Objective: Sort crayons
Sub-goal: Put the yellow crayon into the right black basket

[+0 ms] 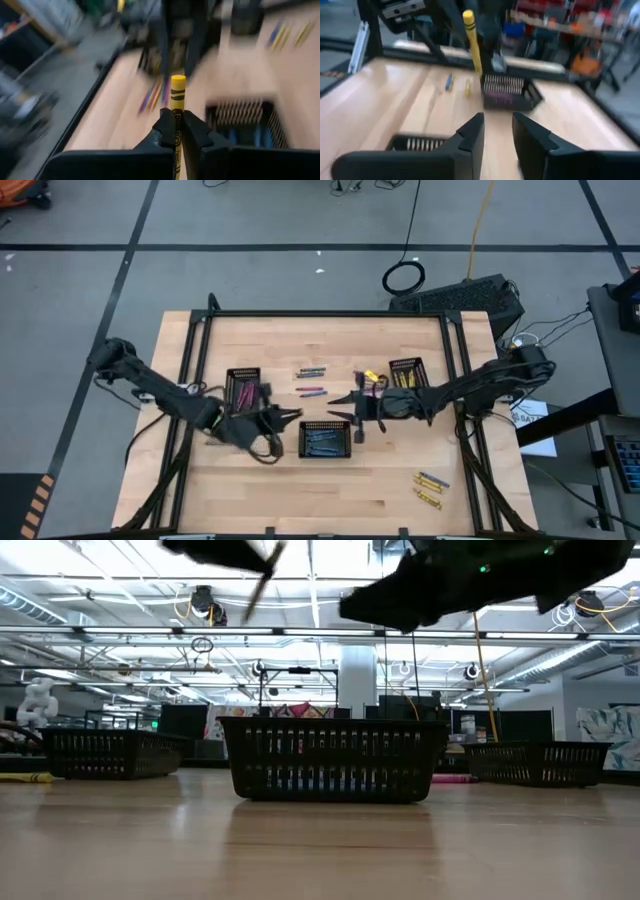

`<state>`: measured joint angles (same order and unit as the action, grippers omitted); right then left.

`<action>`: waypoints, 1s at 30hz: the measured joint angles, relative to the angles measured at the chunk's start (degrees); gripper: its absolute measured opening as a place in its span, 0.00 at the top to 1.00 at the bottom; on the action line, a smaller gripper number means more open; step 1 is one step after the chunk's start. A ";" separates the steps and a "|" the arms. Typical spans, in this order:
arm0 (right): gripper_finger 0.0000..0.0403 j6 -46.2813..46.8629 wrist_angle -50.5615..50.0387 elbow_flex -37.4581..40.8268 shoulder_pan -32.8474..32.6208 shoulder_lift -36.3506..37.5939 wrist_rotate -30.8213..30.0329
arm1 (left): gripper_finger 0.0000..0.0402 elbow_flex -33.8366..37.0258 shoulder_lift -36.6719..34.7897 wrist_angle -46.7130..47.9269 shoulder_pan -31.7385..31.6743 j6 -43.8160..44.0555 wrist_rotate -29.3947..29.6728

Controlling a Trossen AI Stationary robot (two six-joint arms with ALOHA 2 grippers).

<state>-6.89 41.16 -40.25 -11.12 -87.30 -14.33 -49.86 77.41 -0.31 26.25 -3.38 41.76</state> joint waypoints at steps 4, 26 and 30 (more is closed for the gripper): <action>0.71 -7.35 12.72 0.02 0.14 -4.87 1.26 | 1.00 4.97 0.31 -25.67 -6.89 -6.24 -11.45; 0.71 -7.48 25.75 -5.19 0.29 -6.65 -1.48 | 1.00 11.84 0.28 -55.99 -13.47 -4.45 -22.32; 0.72 -7.58 25.90 -5.53 0.34 -6.65 -0.66 | 1.00 11.84 0.28 -55.91 -13.49 -4.45 -22.39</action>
<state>-14.47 67.07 -45.78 -10.79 -93.95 -14.98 -38.02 77.69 -56.23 12.75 -7.84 19.38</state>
